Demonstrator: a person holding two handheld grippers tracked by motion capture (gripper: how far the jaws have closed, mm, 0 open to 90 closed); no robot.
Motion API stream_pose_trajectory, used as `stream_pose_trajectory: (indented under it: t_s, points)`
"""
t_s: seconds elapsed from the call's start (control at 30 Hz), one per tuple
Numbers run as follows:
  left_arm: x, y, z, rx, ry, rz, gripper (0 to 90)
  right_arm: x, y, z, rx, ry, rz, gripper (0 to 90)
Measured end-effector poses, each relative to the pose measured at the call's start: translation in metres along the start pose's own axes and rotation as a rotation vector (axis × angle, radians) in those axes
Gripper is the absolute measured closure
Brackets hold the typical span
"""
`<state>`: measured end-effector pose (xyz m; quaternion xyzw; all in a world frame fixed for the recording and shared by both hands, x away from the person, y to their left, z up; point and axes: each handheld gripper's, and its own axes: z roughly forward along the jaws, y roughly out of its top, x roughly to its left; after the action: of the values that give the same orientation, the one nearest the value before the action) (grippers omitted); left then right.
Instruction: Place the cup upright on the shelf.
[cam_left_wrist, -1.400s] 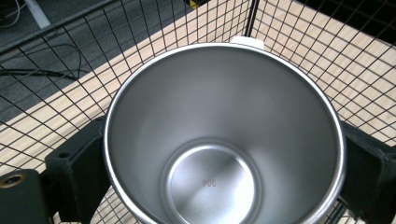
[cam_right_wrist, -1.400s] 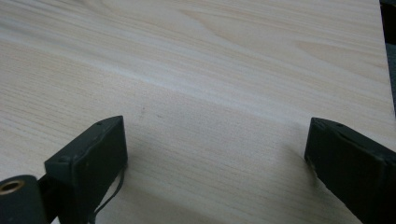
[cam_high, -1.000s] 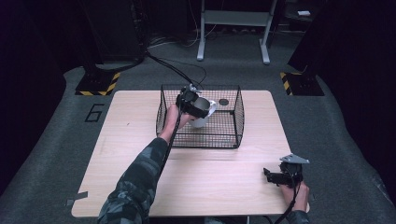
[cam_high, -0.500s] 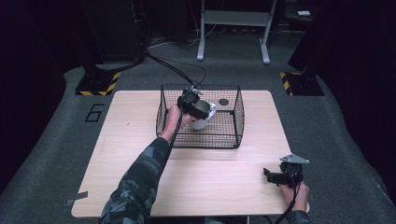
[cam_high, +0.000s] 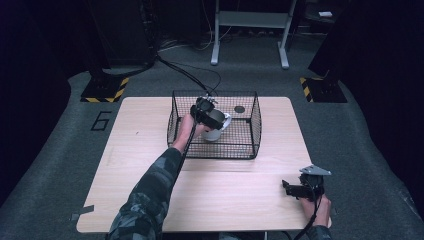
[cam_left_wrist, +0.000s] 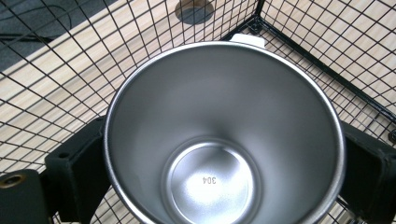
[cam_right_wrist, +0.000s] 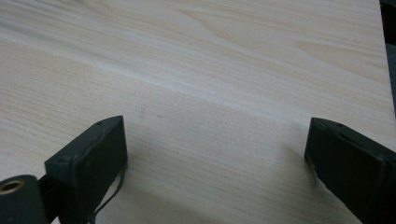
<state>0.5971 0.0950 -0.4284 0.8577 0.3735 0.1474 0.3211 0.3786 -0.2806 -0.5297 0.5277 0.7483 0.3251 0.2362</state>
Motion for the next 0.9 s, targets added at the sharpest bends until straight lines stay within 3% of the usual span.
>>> stream_pose_trajectory:
  t_s: [0.43, 0.9]
  points:
    - [0.0007, -0.0047, -0.0004, 0.043, -0.008, 0.008, 6.2, 0.0002, -0.0001, 0.0000, -0.002, -0.002, 0.000, 5.5]
    - [0.0004, -0.0092, -0.0038, 0.027, -0.024, -0.006, 5.2, 0.0003, -0.0001, -0.0001, -0.002, -0.003, 0.000, 5.5]
